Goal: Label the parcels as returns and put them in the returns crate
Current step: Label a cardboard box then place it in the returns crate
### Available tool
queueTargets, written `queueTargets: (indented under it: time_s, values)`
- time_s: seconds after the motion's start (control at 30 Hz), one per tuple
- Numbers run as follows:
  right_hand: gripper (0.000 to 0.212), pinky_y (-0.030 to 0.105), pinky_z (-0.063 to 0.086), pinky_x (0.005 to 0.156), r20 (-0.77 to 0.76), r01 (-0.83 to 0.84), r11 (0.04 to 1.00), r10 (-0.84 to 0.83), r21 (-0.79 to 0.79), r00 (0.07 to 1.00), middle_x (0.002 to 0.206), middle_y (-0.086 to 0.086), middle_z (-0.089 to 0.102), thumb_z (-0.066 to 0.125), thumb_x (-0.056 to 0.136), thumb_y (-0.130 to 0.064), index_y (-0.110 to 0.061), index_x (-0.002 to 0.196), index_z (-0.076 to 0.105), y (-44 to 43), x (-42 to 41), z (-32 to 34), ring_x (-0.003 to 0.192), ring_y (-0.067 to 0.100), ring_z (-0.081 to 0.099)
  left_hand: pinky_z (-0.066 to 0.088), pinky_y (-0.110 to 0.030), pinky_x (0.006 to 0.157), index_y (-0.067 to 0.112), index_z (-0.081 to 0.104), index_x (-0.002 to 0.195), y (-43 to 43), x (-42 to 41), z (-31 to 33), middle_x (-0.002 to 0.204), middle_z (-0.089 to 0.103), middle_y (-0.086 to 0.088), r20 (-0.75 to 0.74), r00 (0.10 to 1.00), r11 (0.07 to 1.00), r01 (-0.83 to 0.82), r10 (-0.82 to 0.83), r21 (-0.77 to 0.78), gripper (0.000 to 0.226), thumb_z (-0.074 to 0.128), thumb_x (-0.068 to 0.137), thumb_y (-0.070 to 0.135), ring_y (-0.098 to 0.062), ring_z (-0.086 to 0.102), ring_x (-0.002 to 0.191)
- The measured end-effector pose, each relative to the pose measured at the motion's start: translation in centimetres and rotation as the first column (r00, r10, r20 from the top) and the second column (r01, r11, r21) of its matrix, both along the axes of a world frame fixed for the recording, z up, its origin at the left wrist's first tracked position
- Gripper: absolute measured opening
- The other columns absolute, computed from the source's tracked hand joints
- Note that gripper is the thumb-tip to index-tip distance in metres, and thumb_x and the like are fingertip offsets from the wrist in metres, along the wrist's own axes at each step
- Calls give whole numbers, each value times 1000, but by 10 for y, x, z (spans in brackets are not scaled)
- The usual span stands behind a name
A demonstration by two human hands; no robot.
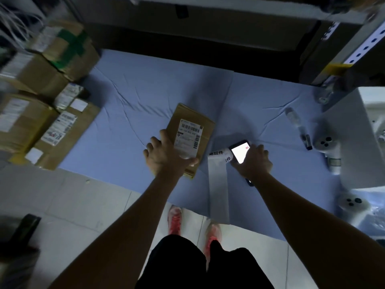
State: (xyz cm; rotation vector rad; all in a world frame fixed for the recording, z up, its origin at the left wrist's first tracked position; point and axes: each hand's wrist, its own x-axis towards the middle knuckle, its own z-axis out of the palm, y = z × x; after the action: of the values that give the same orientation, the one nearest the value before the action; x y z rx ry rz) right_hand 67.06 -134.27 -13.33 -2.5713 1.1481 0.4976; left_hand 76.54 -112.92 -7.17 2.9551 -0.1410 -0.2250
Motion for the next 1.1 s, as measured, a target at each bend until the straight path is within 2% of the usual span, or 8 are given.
queueTargets:
  time_s: [0.17,0.3,0.43,0.5,0.6,0.73,0.93,1.1]
  values:
    - [77,44,47,88,86,93,993,-100,78,991,129,14,44,70,80,-57,-9,133,42,-2,3,1,124,33,43,38,-41,94,19,34,127,-5,-10,-3,116,52,-8,43,997,998,-55,56,-21,112,79,43,77,-30,51,110]
    - [81,48,48,88,220,211,974,-225,87,949,125,15,46,73,76,-56,-11,135,43,1,13,23,121,34,45,36,-40,94,19,35,132,-6,-14,-2,117,49,-9,65,997,998,-48,51,-49,114,80,43,75,-30,48,110]
    - [71,37,50,83,372,124,970,-197,210,907,113,12,49,77,68,-52,-17,125,52,16,25,52,111,32,51,37,-40,91,17,35,133,6,5,3,116,49,-11,137,991,1000,-1,4,-24,117,82,42,74,-31,49,107]
    - [66,38,55,82,410,35,966,-141,257,901,104,7,50,77,59,-53,-23,114,57,29,28,64,103,28,55,38,-42,91,16,36,133,12,19,5,117,49,-14,164,986,1000,21,-20,-5,115,84,44,71,-33,48,107]
    - [64,38,54,81,377,-124,964,26,236,926,103,5,48,78,60,-50,-24,113,56,45,28,76,104,26,51,42,-45,91,14,41,129,21,30,5,115,50,-17,210,975,997,65,-70,33,109,86,45,67,-35,48,106]
    - [76,43,52,90,272,-225,964,181,141,945,118,8,46,80,68,-47,-23,133,47,53,15,91,119,28,43,43,-46,86,15,42,122,24,23,3,110,52,-17,226,967,993,115,-119,30,100,86,47,64,-35,50,101]
    - [86,46,49,94,217,-210,975,191,71,957,125,10,46,82,68,-46,-21,140,45,49,-6,101,123,31,40,43,-49,84,15,50,132,35,18,-5,110,55,-20,275,947,977,198,-168,-83,95,89,52,48,-39,52,103]
    - [88,47,49,95,177,-183,982,175,34,969,130,8,44,81,70,-48,-23,144,41,56,-12,103,125,30,38,41,-47,88,18,50,136,44,24,-2,117,55,-18,233,948,967,240,-216,-81,97,88,54,54,-37,50,107]
